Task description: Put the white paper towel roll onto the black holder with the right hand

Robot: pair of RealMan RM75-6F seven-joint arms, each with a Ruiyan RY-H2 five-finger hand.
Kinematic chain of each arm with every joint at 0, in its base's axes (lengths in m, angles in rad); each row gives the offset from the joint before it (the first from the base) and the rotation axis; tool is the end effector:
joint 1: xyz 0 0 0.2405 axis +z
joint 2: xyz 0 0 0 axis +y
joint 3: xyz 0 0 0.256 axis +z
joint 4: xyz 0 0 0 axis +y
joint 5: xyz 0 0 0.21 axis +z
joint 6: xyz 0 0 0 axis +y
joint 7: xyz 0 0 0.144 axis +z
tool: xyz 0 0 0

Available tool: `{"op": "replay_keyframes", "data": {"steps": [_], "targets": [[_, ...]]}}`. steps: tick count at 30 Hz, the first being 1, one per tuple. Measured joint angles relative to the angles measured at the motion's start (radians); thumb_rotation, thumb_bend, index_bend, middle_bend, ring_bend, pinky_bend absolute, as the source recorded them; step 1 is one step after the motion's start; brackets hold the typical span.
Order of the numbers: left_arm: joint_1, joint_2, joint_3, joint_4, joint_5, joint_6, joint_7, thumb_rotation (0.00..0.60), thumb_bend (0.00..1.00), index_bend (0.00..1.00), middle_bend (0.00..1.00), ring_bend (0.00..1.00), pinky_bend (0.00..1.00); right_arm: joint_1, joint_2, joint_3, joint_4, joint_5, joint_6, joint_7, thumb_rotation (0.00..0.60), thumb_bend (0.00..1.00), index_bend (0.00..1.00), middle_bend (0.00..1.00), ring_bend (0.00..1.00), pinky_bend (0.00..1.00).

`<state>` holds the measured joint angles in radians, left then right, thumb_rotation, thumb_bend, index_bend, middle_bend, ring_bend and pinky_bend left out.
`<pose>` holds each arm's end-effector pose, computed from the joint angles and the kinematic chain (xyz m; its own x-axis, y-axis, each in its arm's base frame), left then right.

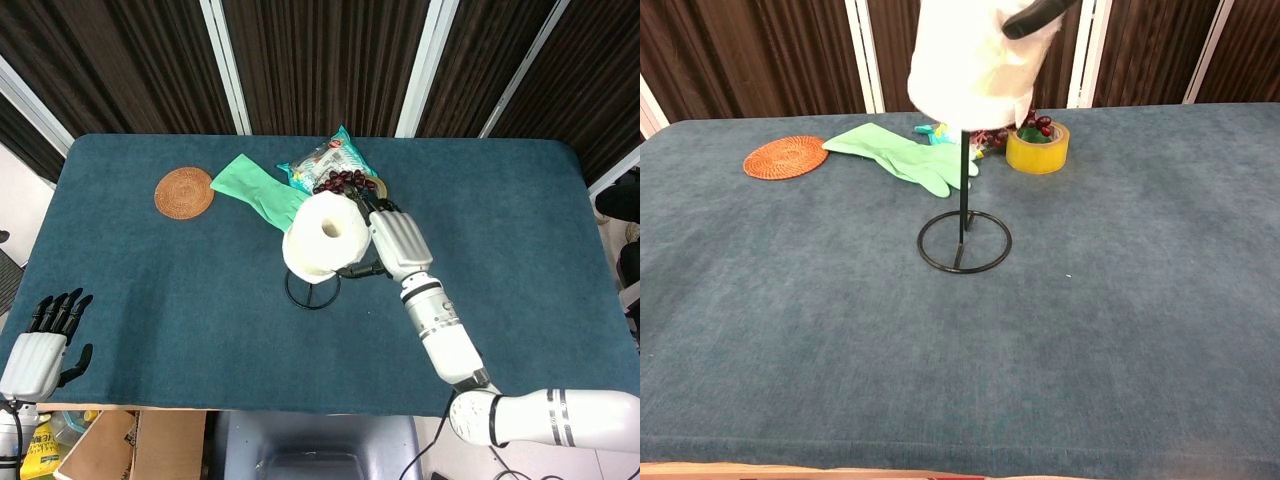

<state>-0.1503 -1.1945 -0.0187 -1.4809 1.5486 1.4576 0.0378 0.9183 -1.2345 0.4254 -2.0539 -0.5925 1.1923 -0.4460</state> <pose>-0.3157 0.1967 0.1364 0.4874 0.0225 0.8729 0.8689 -0.1111 -0.4823 -0.0313 -0.3466 0.1014 0.0919 -0.2026 0.9750 -0.9700 -0.2397 0.0416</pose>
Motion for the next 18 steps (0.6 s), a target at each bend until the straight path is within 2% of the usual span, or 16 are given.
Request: {"op": "replay_keyframes", "data": {"steps": [8, 11, 14, 17, 18], "targets": [[0.0, 0.0, 0.0, 0.0, 0.0, 0.0, 0.0, 0.6, 0.5, 0.0, 0.0, 0.0, 0.05, -0.038, 0.058, -0.032, -0.006, -0.048, -0.022, 0.032, 0.6, 0.12, 0.0, 0.0, 0.0, 0.05], [0.0, 0.0, 0.0, 0.0, 0.0, 0.0, 0.0, 0.6, 0.5, 0.0, 0.0, 0.0, 0.05, -0.067, 0.084, -0.059, -0.029, -0.104, -0.023, 0.042, 0.6, 0.12, 0.0, 0.0, 0.0, 0.03], [0.0, 0.0, 0.0, 0.0, 0.0, 0.0, 0.0, 0.6, 0.5, 0.0, 0.0, 0.0, 0.05, -0.122, 0.113, -0.119, -0.052, -0.22, -0.006, 0.044, 0.6, 0.12, 0.0, 0.0, 0.0, 0.0], [0.0, 0.0, 0.0, 0.0, 0.0, 0.0, 0.0, 0.6, 0.5, 0.0, 0.0, 0.0, 0.05, -0.205, 0.136, -0.222, -0.059, -0.39, 0.036, 0.035, 0.6, 0.12, 0.0, 0.0, 0.0, 0.0], [0.0, 0.0, 0.0, 0.0, 0.0, 0.0, 0.0, 0.6, 0.5, 0.0, 0.0, 0.0, 0.05, -0.248, 0.14, -0.272, -0.054, -0.468, 0.062, 0.032, 0.6, 0.12, 0.0, 0.0, 0.0, 0.0]]}}
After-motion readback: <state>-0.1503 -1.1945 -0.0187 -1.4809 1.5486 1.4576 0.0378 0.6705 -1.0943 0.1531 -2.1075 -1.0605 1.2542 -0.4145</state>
